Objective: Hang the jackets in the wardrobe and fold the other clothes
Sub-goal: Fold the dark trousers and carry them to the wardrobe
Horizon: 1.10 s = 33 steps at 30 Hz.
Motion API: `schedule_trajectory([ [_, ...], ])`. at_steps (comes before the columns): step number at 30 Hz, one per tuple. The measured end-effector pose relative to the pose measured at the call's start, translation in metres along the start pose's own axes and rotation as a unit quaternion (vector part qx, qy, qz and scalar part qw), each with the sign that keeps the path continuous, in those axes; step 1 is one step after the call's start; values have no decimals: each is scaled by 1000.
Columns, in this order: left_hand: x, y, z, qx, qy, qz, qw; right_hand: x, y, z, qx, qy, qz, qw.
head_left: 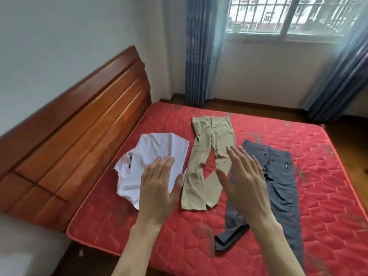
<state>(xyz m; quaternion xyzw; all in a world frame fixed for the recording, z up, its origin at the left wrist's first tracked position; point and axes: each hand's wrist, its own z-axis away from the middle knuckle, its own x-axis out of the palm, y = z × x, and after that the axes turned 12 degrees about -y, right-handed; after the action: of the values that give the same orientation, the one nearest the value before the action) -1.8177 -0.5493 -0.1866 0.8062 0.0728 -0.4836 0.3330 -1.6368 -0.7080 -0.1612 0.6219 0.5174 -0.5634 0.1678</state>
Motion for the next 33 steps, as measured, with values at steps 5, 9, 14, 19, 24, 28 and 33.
schedule_trajectory([
  [5, 29, 29, -47, 75, -25, 8, 997, -18, 37, -1, 70, 23, 28, 997],
  [9, 61, 62, -76, 114, -45, 15, 992, -30, 79, 7, 111, 36, 31, 993],
  [14, 117, 120, -109, 135, -69, 20, 988, -52, 151, 16, 156, 43, 34, 986],
  [19, 179, 183, -158, 144, -84, 17, 986, -79, 244, 4, 177, 44, 38, 982],
  [24, 238, 230, -207, 142, -77, -5, 987, -95, 342, -25, 188, 55, 35, 980],
  [28, 277, 242, -239, 116, -89, -9, 989, -85, 403, -45, 214, 22, 18, 976],
  [33, 352, 224, -274, 81, -120, 24, 989, -52, 476, -61, 235, -10, 8, 972],
])
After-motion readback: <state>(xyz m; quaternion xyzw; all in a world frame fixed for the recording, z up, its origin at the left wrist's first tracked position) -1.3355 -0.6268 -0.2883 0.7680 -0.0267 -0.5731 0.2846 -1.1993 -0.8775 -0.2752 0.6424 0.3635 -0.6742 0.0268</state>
